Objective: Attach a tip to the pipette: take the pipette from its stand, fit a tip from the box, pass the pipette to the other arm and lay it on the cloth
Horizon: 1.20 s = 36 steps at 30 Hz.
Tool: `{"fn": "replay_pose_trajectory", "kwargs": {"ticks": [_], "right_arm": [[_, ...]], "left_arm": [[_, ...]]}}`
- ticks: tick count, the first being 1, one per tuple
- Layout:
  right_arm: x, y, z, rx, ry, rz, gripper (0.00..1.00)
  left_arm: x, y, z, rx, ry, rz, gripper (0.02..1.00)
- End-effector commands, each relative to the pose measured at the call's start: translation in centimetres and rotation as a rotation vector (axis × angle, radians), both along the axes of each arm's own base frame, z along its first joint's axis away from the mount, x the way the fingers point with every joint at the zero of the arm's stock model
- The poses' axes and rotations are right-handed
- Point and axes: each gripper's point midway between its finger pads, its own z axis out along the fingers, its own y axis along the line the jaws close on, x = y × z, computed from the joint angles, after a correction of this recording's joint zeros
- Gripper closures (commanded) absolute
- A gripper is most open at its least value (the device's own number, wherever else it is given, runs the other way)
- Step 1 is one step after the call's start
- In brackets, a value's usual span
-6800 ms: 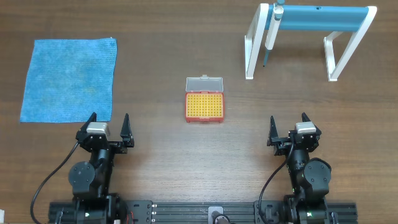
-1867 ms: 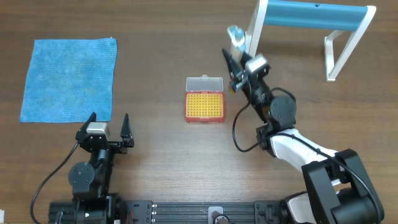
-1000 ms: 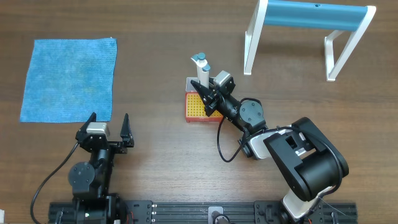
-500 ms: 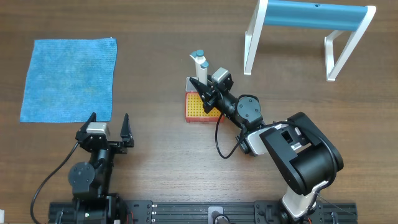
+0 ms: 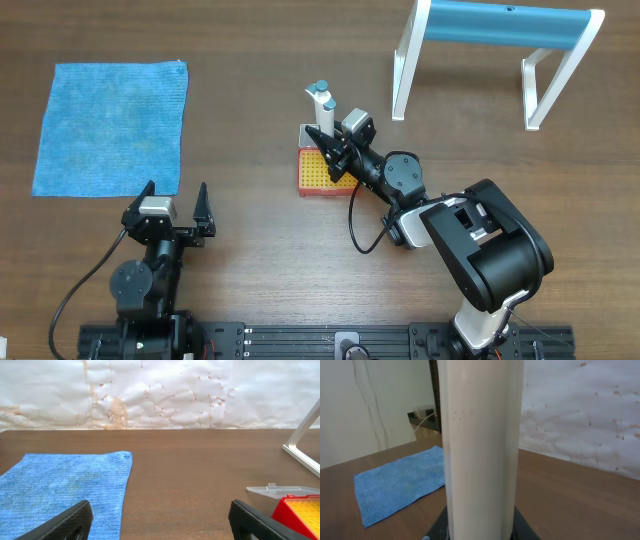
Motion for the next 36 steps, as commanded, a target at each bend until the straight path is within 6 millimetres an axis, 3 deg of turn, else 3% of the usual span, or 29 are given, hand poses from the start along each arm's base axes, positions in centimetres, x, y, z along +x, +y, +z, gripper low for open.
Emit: {"fn": "replay_pose_trajectory", "kwargs": {"ticks": [1, 19, 30, 36], "right_arm": [[-0.3, 0.0, -0.6, 0.006, 0.028, 0.018, 0.921], [-0.2, 0.0, -1.9, -0.018, 0.075, 0.018, 0.921], [-0.9, -0.3, -6.9, -0.083, 0.183, 0.013, 0.919], [-1.4, -0.7, -8.1, -0.101, 0.211, 0.009, 0.921]], "left_arm": [[0.0, 0.0, -0.1, 0.016, 0.002, -0.001, 0.137], [0.0, 0.0, -0.1, 0.016, 0.002, -0.001, 0.139], [0.0, 0.0, -0.1, 0.016, 0.002, -0.001, 0.137], [0.0, 0.0, -0.1, 0.016, 0.002, -0.001, 0.137]]}}
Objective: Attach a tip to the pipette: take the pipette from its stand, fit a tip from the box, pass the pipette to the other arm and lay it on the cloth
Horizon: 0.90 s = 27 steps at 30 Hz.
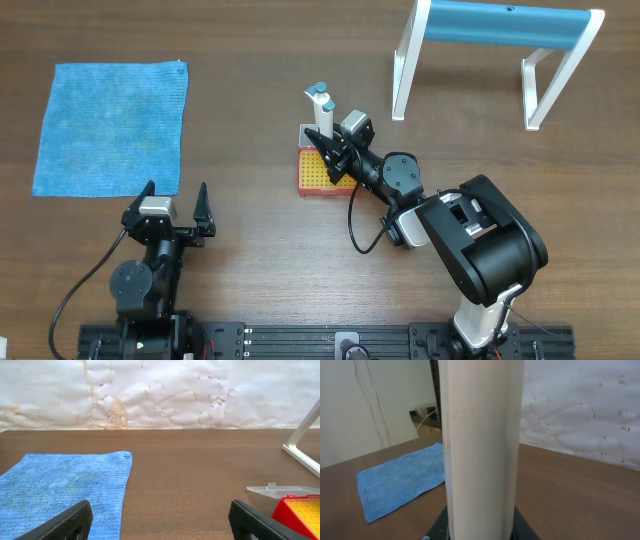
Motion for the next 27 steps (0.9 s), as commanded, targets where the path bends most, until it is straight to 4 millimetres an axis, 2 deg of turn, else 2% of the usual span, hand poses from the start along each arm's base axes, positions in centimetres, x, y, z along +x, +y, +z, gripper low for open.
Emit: {"fn": "replay_pose_trajectory", "kwargs": {"ticks": [1, 3, 6, 10, 14, 18, 27], "right_arm": [[-1.7, -0.9, -6.8, -0.108, 0.172, 0.003, 0.921], [-2.0, -1.1, -7.2, -0.114, 0.183, 0.003, 0.921], [-1.9, -1.1, -6.7, -0.104, 0.164, 0.003, 0.921], [-1.3, -1.0, -4.6, -0.069, 0.098, -0.001, 0.921], [-0.4, -0.6, -1.0, -0.027, 0.013, -0.002, 0.921], [-0.1, -0.4, 1.5, 0.002, -0.045, -0.002, 0.921], [0.6, -0.1, 3.9, 0.031, -0.102, -0.002, 0.921]], "left_arm": [[0.0, 0.0, -0.1, 0.016, 0.002, -0.001, 0.139], [0.0, 0.0, -0.1, 0.016, 0.002, -0.001, 0.139], [0.0, 0.0, -0.1, 0.016, 0.002, -0.001, 0.137], [0.0, 0.0, -0.1, 0.016, 0.002, -0.001, 0.139], [0.0, 0.0, -0.1, 0.016, 0.002, -0.001, 0.139], [0.0, 0.0, -0.1, 0.016, 0.002, -0.001, 0.139], [0.0, 0.0, -0.1, 0.016, 0.002, -0.001, 0.137]]}}
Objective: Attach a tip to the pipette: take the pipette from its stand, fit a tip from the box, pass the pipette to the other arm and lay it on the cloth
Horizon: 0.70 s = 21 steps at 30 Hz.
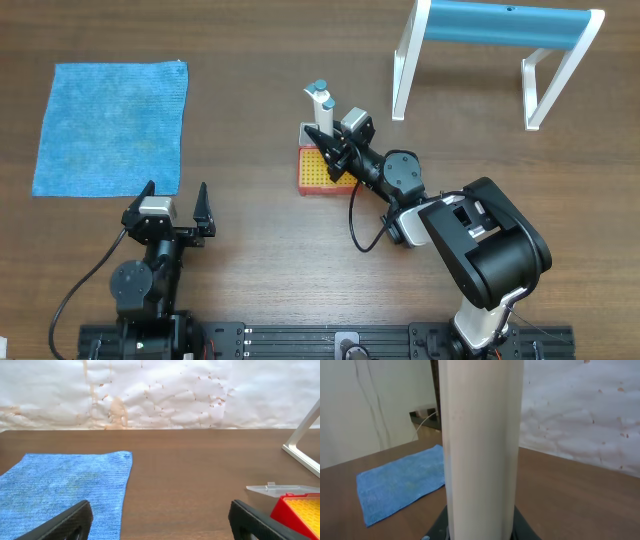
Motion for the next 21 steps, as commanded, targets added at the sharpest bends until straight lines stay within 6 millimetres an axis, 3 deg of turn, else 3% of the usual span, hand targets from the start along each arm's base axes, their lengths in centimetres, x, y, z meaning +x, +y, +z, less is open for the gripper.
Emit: {"fn": "replay_pose_trajectory", "kwargs": {"ticks": [1, 7, 11, 16, 21], "right_arm": [[0.3, -0.1, 3.0, 0.025, -0.080, 0.000, 0.921], [-0.6, -0.5, 7.3, 0.068, -0.167, 0.001, 0.921], [-3.2, -0.1, 10.7, 0.048, -0.166, 0.100, 0.921], [-5.3, -1.5, 12.4, -0.049, 0.056, 0.095, 0.919], [-6.9, -2.3, 13.1, -0.051, 0.136, 0.095, 0.921]], "left_arm": [[0.0, 0.0, -0.2, 0.017, 0.002, -0.001, 0.139], [0.0, 0.0, -0.2, 0.017, 0.002, -0.001, 0.137], [0.0, 0.0, -0.2, 0.017, 0.002, -0.001, 0.137], [0.0, 0.0, -0.2, 0.017, 0.002, -0.001, 0.134], [0.0, 0.0, -0.2, 0.017, 0.002, -0.001, 0.137]]}}
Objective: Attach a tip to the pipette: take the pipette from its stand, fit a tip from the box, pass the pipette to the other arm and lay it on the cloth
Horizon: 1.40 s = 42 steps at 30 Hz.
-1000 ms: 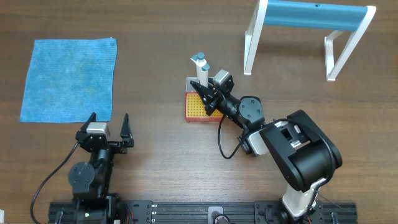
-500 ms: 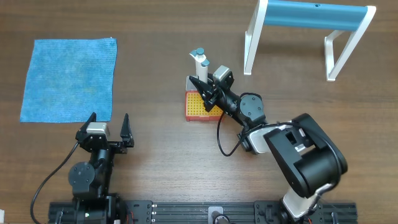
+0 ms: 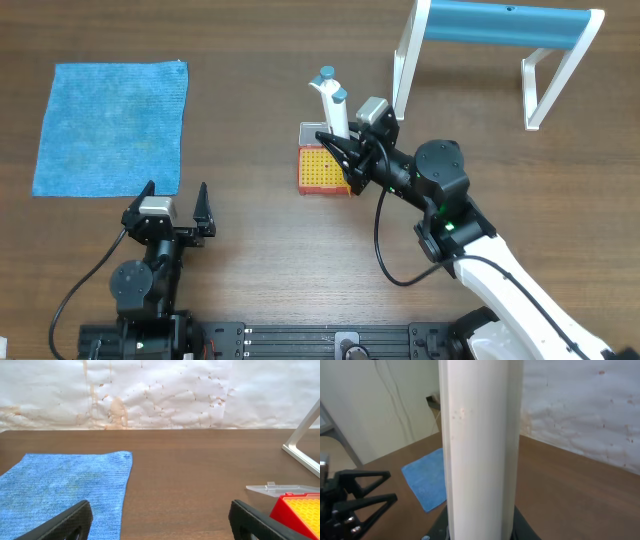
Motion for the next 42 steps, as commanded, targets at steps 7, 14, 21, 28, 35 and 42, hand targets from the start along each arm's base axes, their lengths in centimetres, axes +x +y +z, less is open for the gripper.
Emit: {"fn": "replay_pose_trajectory", "kwargs": {"ticks": [7, 14, 21, 28, 35, 42], "right_arm": [[-0.5, -0.3, 1.8, 0.098, 0.101, -0.004, 0.919], [-0.6, -0.3, 1.8, 0.128, 0.143, -0.006, 0.921], [-0.9, 0.0, 0.5, 0.256, 0.424, -0.011, 0.921], [-4.8, 1.5, -1.7, 0.288, 0.766, 0.157, 0.919], [-7.7, 2.7, -1.2, 0.278, 0.854, 0.314, 0.919], [-8.9, 3.1, -0.1, 0.279, 0.833, 0.406, 0.919]], "left_arm": [[0.0, 0.0, -0.2, 0.016, 0.003, -0.001, 0.139], [0.0, 0.0, -0.2, 0.016, 0.003, -0.001, 0.137], [-2.8, -8.8, 3.8, -0.697, 0.068, -0.517, 0.137], [-3.3, -9.4, 4.9, -1.563, 0.373, -0.479, 0.137], [-4.2, -10.8, 7.1, -1.562, 0.399, -0.606, 0.137], [-3.9, -17.5, 9.4, -1.317, 0.654, -0.780, 0.139]]}}
